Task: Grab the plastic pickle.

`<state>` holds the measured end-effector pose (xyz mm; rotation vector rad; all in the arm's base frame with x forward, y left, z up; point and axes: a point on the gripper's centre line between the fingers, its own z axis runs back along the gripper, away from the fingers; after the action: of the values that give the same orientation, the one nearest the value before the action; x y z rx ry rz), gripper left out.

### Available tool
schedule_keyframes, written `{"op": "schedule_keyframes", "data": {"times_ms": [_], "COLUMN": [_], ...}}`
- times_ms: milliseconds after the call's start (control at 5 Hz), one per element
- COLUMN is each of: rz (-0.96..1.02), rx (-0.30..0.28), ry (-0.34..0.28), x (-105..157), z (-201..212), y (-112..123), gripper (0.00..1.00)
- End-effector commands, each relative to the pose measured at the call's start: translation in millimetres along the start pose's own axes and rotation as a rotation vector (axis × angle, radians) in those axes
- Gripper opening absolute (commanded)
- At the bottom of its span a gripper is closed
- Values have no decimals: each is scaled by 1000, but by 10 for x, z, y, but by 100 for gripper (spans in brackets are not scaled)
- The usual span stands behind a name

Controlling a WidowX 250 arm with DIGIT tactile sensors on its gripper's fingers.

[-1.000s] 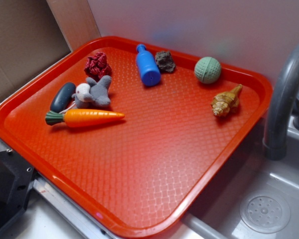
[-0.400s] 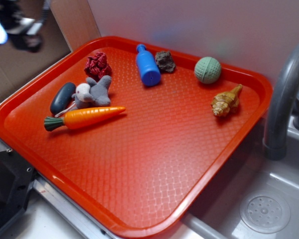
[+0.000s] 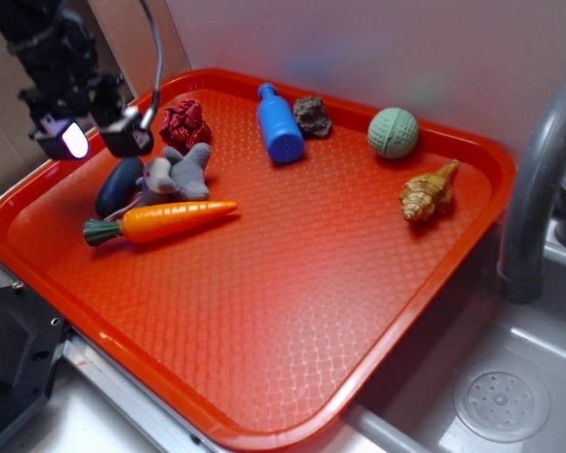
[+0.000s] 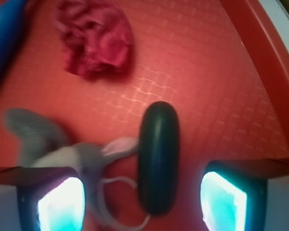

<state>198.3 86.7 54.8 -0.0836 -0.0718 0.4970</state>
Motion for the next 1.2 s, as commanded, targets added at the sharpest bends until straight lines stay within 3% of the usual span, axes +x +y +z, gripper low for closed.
{"op": "schedule_keyframes", "data": {"times_ms": [0, 200, 600, 800, 1000], "rz": [-62, -61, -70, -75, -85], "rx": [191, 204, 323, 384, 391], "ry": [-56, -50, -5, 0, -11], "x": [20, 34, 59, 64, 56], "z": [-235, -282, -488, -520, -513], "y": [-15, 26, 47, 27, 24], "gripper": [100, 100, 100, 0, 0]}}
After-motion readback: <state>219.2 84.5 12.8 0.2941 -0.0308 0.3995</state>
